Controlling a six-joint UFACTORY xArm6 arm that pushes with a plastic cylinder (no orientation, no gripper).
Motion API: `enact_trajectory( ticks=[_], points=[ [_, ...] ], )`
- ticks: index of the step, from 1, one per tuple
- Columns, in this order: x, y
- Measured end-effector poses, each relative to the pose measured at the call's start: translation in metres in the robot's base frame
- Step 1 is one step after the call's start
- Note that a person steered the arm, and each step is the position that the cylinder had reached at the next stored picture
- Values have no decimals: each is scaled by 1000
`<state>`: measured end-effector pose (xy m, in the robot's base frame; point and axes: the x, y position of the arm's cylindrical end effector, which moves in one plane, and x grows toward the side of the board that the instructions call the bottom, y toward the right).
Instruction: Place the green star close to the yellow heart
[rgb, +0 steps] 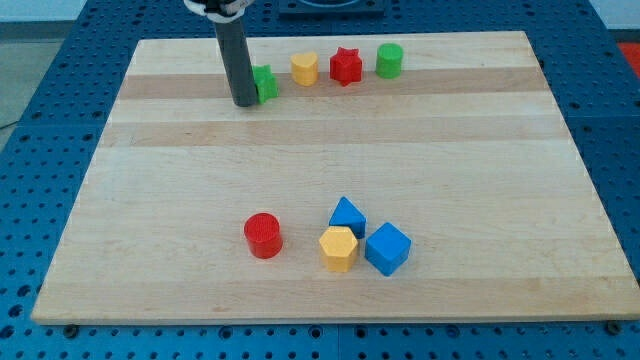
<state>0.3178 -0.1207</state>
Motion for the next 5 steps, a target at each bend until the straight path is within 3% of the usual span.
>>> enact_trajectory(
  ticks=[2, 5],
  points=[
    [18, -13],
    [-9, 10]
  ],
)
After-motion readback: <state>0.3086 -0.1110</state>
